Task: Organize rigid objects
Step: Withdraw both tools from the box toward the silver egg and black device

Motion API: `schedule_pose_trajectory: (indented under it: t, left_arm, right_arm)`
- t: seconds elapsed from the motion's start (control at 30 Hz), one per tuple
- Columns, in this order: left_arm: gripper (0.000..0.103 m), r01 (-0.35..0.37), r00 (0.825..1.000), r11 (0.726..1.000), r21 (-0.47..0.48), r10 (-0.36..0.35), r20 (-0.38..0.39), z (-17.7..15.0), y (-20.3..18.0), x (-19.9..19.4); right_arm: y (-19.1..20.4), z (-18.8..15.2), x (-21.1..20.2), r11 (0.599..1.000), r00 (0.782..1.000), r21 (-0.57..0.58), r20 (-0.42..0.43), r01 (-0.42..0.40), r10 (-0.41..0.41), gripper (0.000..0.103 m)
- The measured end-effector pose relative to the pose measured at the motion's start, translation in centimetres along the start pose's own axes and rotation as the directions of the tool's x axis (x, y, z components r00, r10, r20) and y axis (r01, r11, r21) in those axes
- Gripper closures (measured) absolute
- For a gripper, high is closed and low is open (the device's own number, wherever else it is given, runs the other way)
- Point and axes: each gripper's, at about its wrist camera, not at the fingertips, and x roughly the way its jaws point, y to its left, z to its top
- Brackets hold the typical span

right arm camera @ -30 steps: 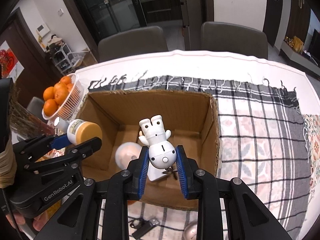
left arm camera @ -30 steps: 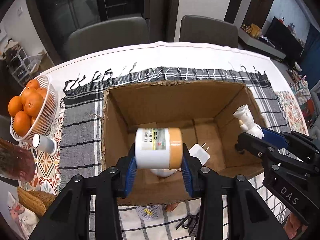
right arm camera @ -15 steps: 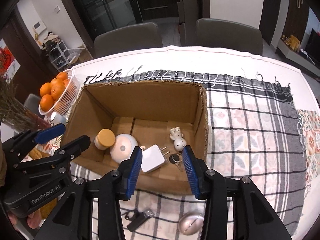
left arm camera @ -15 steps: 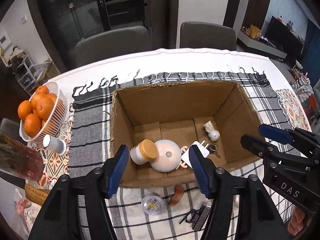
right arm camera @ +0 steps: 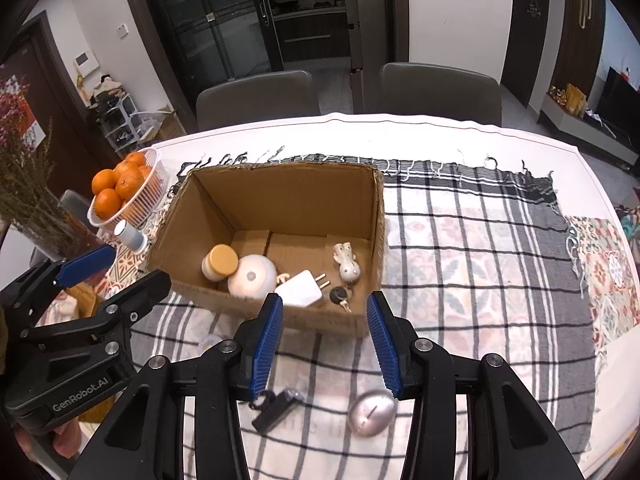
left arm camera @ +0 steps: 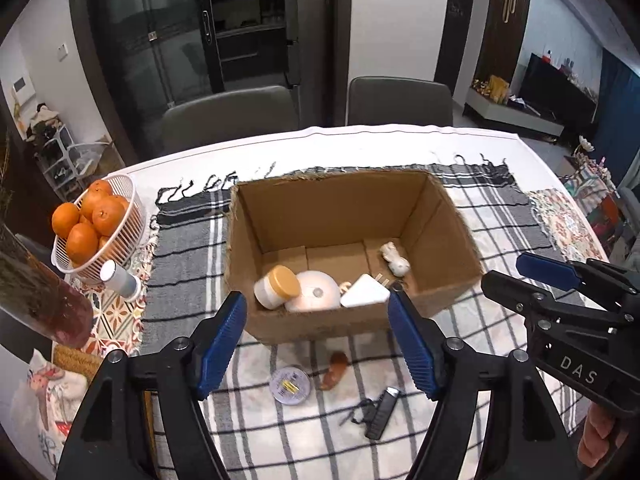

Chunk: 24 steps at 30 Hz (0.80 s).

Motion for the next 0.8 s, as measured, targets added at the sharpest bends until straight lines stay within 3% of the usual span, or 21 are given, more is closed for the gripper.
schedule_pose_trajectory:
  t: [0.37, 0.8]
  left_arm:
    - [0.030, 0.041, 0.999, 0.999, 0.030, -0.040, -0.028, -3.5, -2.1, -0.9]
    - [0.030, 0.065, 0.989, 0.997, 0.049, -0.057, -0.136, -7.1, -4.0, 1.5]
  right_arm:
    - [-0.9, -3.9, -1.0, 1.000, 1.000, -0.014, -0.013, 0.010, -0.010, 0.054]
    - [-2.9, -7.2, 0.7, 1.000, 0.996, -0.006, -0.086, 0.019, -0.020, 0.054]
